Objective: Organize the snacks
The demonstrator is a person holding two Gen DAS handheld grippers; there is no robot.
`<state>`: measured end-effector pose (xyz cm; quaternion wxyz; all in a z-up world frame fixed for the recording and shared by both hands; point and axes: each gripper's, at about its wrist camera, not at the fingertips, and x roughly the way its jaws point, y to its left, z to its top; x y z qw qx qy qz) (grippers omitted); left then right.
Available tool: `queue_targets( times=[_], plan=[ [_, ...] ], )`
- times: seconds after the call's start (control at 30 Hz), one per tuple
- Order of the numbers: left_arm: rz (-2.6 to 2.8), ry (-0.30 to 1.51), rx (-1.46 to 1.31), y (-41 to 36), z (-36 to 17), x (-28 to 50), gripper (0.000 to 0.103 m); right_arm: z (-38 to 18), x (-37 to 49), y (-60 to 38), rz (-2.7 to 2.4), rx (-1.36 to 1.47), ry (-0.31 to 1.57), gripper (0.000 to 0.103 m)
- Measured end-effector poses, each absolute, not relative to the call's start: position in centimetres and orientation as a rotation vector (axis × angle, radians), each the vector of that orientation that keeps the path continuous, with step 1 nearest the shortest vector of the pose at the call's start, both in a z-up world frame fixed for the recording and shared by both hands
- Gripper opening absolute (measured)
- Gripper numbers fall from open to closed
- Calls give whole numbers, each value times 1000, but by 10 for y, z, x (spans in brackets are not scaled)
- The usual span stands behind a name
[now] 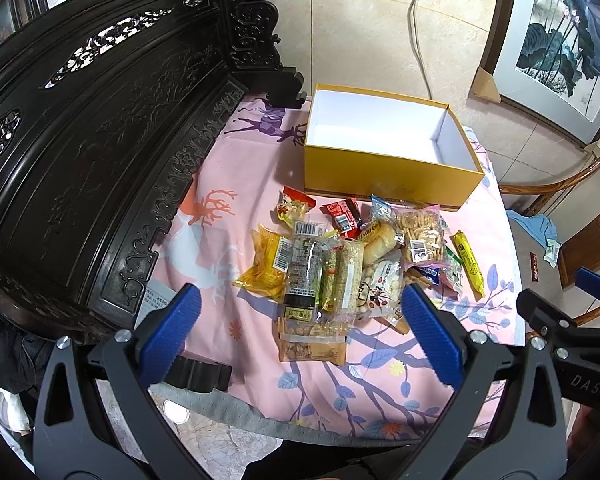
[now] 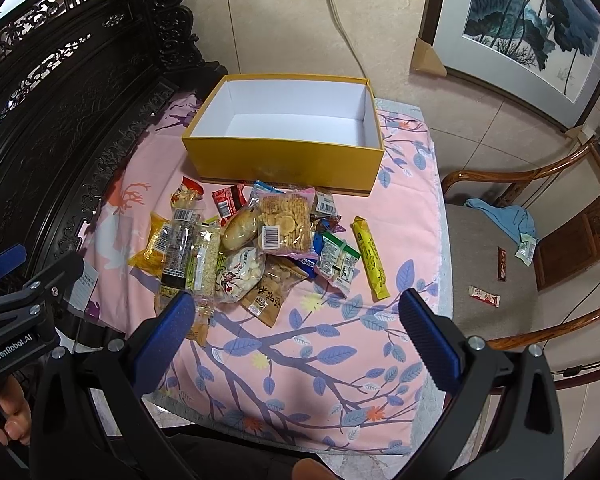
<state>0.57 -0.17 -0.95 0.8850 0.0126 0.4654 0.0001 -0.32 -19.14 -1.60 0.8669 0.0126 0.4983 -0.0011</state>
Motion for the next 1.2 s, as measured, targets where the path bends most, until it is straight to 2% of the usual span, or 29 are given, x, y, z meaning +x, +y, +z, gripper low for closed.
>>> queue_targets(
  times=[0.8, 0.97, 1.2],
  plan=[
    [2, 967, 27, 2, -14, 11, 101, -18, -1, -191, 13, 33, 1047, 102],
    [19, 929, 58, 3, -19, 16, 101, -18, -1, -201, 25, -32, 950, 102],
    [-11, 922, 31, 13, -59, 28, 101, -61, 4, -254, 119, 15, 908, 102]
  ],
)
